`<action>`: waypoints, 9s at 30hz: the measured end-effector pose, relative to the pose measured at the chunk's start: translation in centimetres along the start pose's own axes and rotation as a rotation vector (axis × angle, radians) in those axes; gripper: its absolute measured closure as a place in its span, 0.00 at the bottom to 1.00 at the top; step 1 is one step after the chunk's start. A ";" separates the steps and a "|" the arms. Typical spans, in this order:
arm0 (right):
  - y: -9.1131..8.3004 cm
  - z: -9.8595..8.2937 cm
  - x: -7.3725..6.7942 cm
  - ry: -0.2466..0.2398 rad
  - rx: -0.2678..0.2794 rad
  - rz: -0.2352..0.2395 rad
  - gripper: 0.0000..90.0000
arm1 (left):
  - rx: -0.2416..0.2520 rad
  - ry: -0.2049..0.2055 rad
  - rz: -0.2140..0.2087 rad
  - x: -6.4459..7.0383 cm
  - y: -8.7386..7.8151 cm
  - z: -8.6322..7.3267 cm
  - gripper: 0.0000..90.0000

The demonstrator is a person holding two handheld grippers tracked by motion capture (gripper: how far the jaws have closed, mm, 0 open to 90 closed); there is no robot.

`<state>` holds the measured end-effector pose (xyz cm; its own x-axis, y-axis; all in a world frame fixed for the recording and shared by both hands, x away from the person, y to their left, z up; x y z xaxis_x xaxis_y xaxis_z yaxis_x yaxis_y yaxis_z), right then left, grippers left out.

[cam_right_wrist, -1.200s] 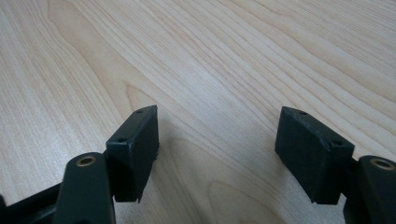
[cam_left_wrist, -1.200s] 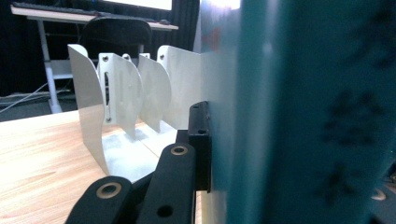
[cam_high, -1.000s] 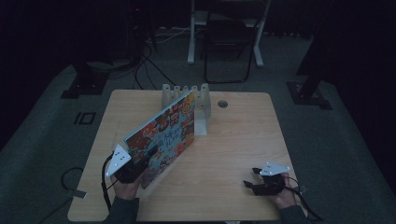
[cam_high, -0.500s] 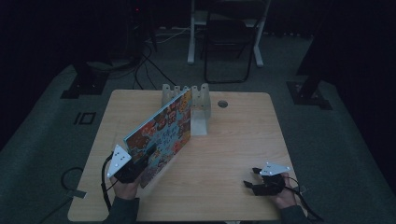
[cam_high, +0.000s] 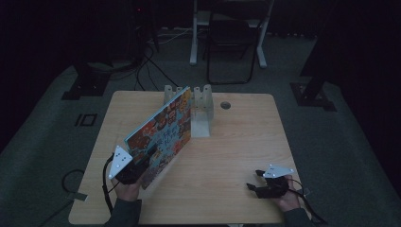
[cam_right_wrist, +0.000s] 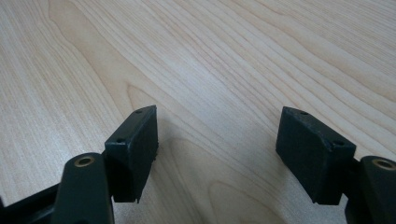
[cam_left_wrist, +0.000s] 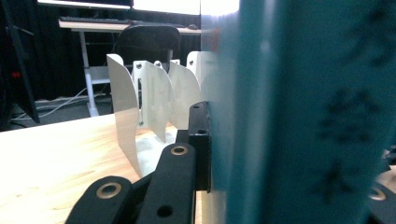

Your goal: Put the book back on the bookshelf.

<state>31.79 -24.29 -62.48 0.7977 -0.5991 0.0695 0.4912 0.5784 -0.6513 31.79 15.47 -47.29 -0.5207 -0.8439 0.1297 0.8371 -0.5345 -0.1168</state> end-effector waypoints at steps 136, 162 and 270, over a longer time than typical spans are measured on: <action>0.0 0.0 0.0 0.005 0.000 0.008 0.31 | 0.037 -0.015 0.309 -2.3 8.1 0.7 0.90; 0.1 0.1 0.1 0.005 0.001 0.012 0.31 | 0.043 -0.010 0.332 -3.0 8.9 0.7 0.90; 0.1 0.1 0.0 -0.009 -0.001 0.009 0.30 | 0.053 -0.012 0.344 -2.7 8.5 -2.3 0.90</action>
<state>31.91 -24.18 -62.50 0.8052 -0.5888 0.0701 0.4834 0.5834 -0.6527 39.92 13.14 -50.89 -0.2043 -0.9735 0.1032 0.9710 -0.2149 -0.1046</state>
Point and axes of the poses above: each handheld gripper's, and its own axes: y roughly forward along the jaws, z roughly out of its top, x roughly to its right, the point moved 8 cm from there along y, roughly forward along the jaws, and after that the axes turned 5 degrees about -y, right-handed, at the moved point
